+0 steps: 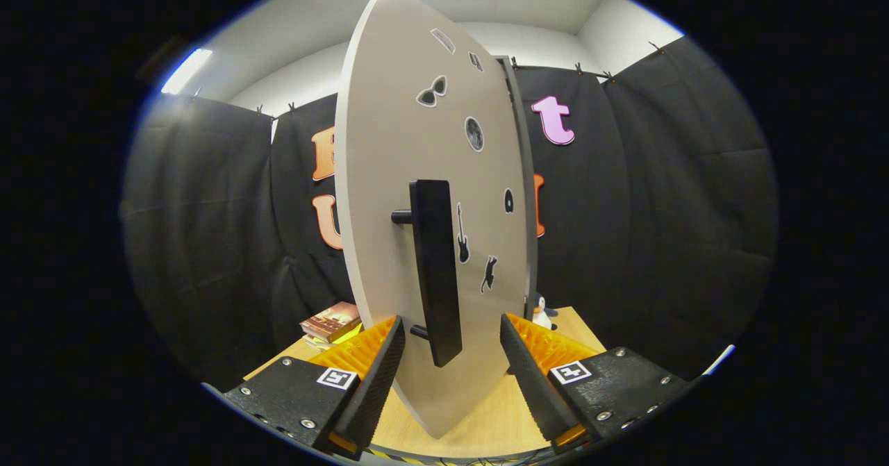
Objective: Open the shoe cabinet door, grab the shoes and put them into the shoe cabinet, then close the shoe cabinet door.
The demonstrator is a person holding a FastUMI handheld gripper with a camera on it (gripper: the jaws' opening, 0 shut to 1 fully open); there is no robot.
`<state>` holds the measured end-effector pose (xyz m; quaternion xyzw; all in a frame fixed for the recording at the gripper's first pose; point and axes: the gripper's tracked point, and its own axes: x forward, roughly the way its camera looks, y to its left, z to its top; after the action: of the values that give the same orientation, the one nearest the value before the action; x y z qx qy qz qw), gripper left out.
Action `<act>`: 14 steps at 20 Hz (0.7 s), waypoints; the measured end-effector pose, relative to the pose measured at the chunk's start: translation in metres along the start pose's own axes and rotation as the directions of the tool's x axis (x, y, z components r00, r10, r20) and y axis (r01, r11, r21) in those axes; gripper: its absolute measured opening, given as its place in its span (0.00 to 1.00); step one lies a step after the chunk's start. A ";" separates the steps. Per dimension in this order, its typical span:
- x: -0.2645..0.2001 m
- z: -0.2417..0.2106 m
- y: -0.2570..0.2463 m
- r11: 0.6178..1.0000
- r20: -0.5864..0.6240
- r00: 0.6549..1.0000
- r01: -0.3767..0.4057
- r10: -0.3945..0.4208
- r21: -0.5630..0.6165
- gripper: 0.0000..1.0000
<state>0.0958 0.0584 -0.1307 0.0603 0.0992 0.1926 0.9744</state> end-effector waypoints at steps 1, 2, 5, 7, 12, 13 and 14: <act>0.007 -0.001 0.009 1.000 0.000 1.000 -0.012 0.012 0.005 0.86; 0.013 -0.001 0.017 1.000 -0.001 1.000 -0.023 0.023 0.005 0.87; 0.034 0.000 0.046 0.997 -0.002 0.997 -0.071 0.071 -0.003 0.87; 0.049 -0.004 0.071 0.994 -0.003 0.994 -0.106 0.106 -0.012 0.87; 0.104 -0.012 0.098 0.995 -0.017 0.996 -0.093 0.092 -0.026 0.88; 0.113 -0.013 0.104 0.996 -0.021 0.996 -0.090 0.090 -0.018 0.88; 0.125 -0.011 0.103 0.997 -0.021 0.997 -0.073 0.072 -0.019 0.88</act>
<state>0.1694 0.2029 -0.1471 0.0524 0.1049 0.2294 0.9662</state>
